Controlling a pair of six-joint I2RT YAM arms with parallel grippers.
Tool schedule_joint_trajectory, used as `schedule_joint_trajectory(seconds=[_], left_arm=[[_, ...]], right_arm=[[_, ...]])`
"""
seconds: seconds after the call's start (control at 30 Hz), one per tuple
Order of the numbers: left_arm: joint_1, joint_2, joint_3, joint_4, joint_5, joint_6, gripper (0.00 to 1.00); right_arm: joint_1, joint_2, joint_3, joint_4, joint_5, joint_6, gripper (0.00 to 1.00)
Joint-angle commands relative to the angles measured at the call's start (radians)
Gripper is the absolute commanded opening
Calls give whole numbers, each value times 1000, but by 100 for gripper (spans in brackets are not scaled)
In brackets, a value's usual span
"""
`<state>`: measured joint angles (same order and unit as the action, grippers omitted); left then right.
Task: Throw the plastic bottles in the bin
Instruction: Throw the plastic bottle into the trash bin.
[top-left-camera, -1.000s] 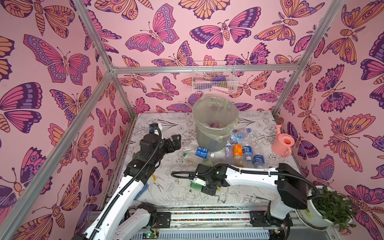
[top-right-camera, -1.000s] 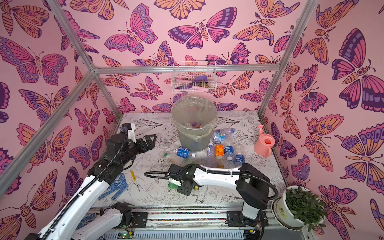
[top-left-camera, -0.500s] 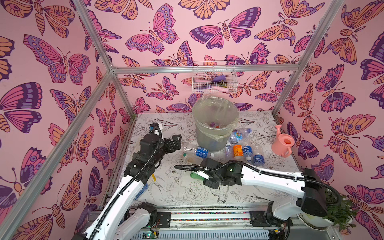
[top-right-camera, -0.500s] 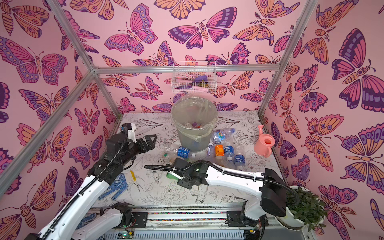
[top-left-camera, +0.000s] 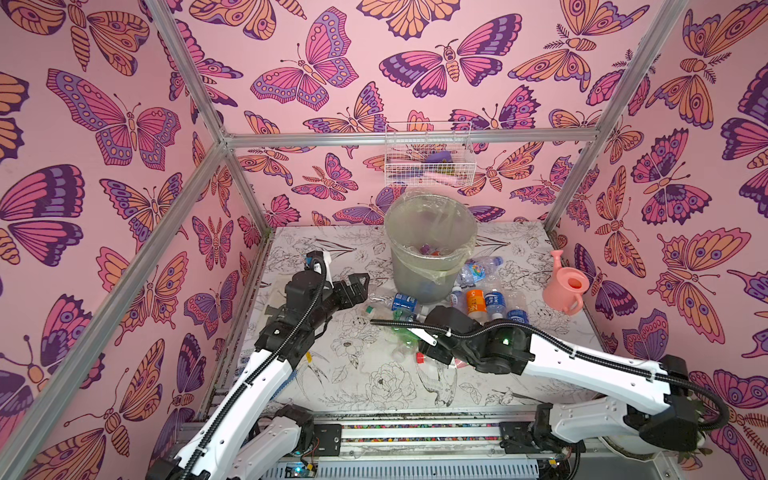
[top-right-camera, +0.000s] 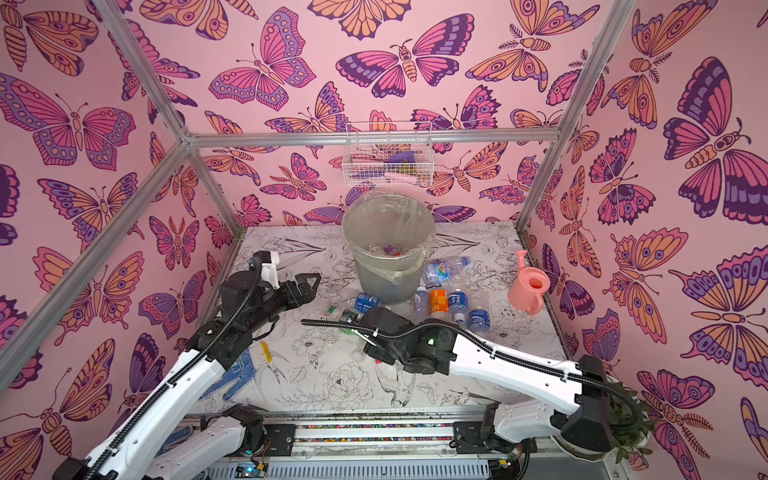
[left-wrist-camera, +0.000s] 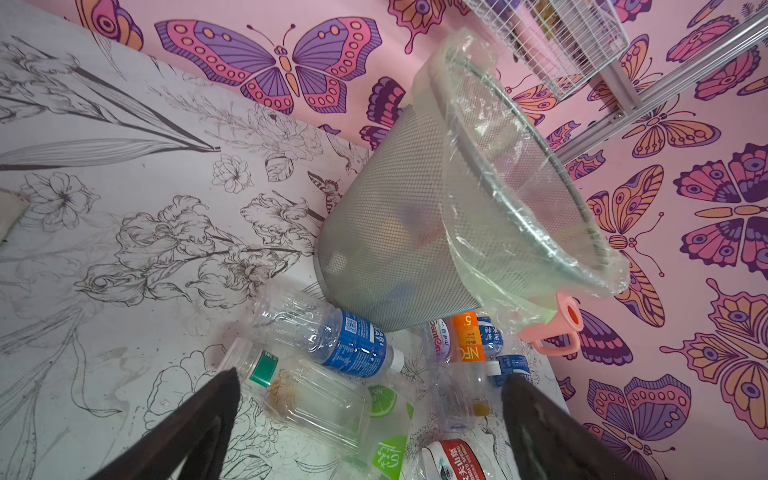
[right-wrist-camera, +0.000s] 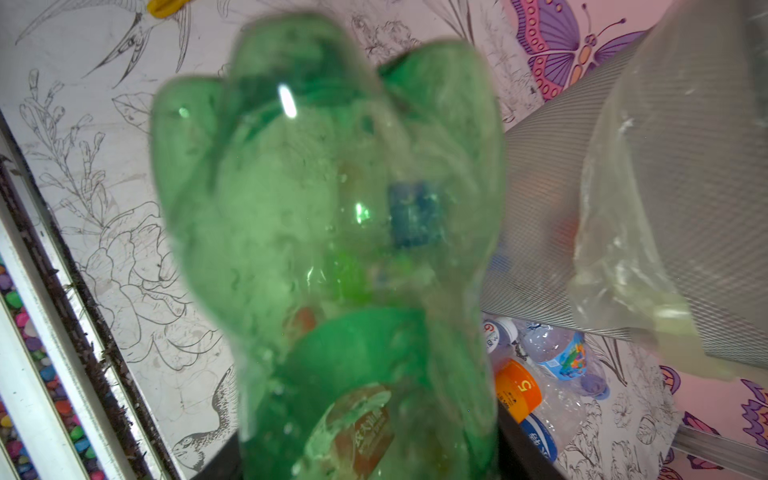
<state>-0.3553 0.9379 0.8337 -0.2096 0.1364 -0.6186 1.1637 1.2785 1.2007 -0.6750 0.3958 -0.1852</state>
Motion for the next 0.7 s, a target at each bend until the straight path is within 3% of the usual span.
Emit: schedule_joint_trajectory(seconds=[0.0, 0.33, 0.67], left_arm=[[-25, 6, -38, 53, 25, -42, 100], [-150, 67, -79, 106, -25, -98, 100], [-215, 42, -37, 80, -15, -155, 99]], right_arm=[[-46, -31, 58, 33, 7, -31, 0], [-191, -41, 197, 97, -123, -21, 0], [-206, -102, 189, 81, -92, 17, 0]])
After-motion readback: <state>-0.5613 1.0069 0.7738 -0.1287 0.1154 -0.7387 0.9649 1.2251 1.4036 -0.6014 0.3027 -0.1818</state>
